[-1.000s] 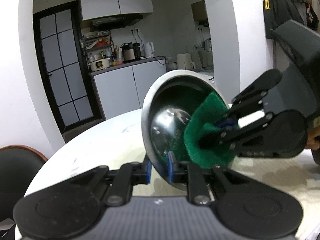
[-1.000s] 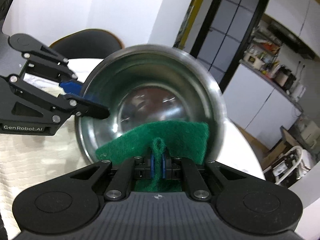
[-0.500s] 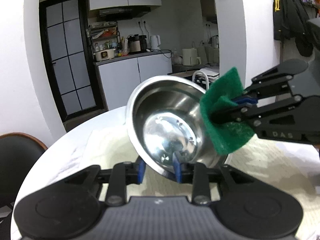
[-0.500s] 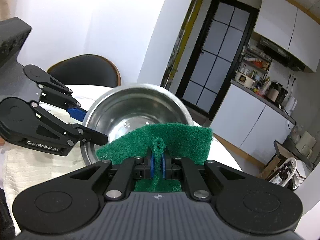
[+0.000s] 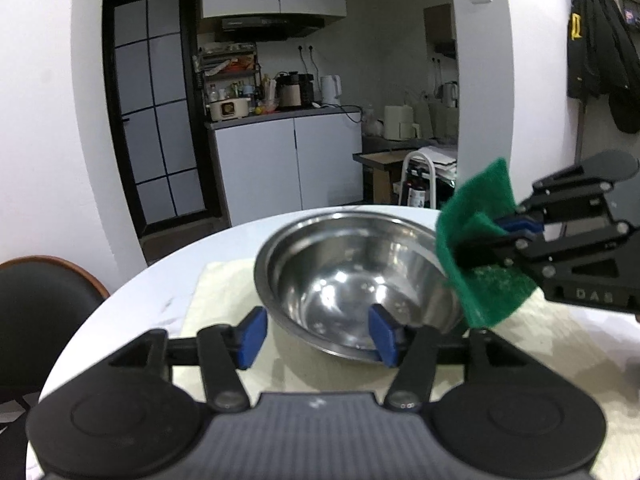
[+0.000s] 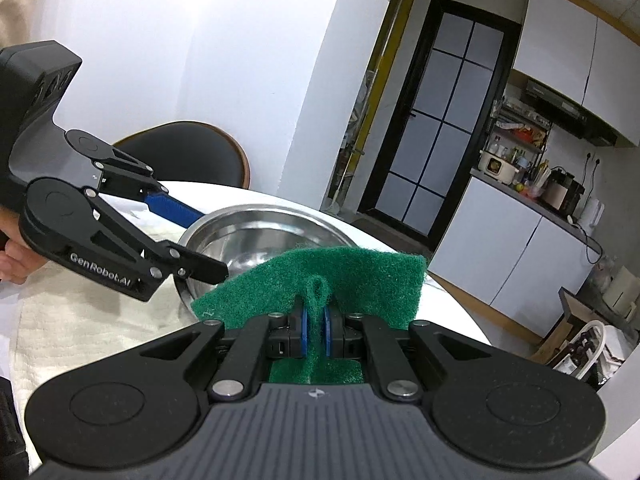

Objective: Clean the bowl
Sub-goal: 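Lower the steel bowl onto the towel and open the left gripper, then close the left gripper on the bowl rim again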

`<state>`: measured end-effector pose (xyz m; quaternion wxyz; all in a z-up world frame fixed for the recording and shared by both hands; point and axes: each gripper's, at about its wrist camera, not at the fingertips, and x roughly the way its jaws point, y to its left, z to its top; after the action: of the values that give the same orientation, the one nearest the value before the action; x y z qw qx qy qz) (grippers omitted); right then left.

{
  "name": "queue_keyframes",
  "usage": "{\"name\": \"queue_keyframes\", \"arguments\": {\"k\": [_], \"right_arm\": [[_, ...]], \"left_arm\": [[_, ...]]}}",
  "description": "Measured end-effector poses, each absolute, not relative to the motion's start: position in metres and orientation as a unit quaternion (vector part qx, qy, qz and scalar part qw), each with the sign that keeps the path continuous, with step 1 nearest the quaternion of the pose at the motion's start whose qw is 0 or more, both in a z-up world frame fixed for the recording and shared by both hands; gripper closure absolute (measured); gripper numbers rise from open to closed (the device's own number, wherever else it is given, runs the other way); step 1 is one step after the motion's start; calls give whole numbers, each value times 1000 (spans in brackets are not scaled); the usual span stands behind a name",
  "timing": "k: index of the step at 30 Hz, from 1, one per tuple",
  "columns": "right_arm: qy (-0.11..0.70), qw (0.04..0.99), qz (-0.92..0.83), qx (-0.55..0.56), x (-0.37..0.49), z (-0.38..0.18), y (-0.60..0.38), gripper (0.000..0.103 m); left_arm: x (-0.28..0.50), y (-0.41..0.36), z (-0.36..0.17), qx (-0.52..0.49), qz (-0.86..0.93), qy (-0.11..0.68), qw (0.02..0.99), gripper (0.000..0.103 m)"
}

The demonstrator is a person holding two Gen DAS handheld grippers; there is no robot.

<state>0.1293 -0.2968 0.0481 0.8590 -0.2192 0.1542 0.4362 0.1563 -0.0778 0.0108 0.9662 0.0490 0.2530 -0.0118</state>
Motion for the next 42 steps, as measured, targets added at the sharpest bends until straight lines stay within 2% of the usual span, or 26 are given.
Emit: {"name": "queue_keyframes", "arguments": {"k": [4,13,20,31,42], "right_arm": [[147,868,426,-207,133,50,-303,95],[147,879,413,-189,140,54,-314,95],[144,884,405,-183,139,56,-318,95],[138,890,393,-187,142,53,-323,95],[150,886,393,-194,151,47,-322,95]], "left_arm": [[152,-76,13,50,-16,249,967,39],[144,-80,27,88,-36,220,971,29],[146,-86,32,72,-75,214,971,21],[170,-122,12,113,-114,241,957,19],[187,-122,0,121,-124,256,951,19]]}}
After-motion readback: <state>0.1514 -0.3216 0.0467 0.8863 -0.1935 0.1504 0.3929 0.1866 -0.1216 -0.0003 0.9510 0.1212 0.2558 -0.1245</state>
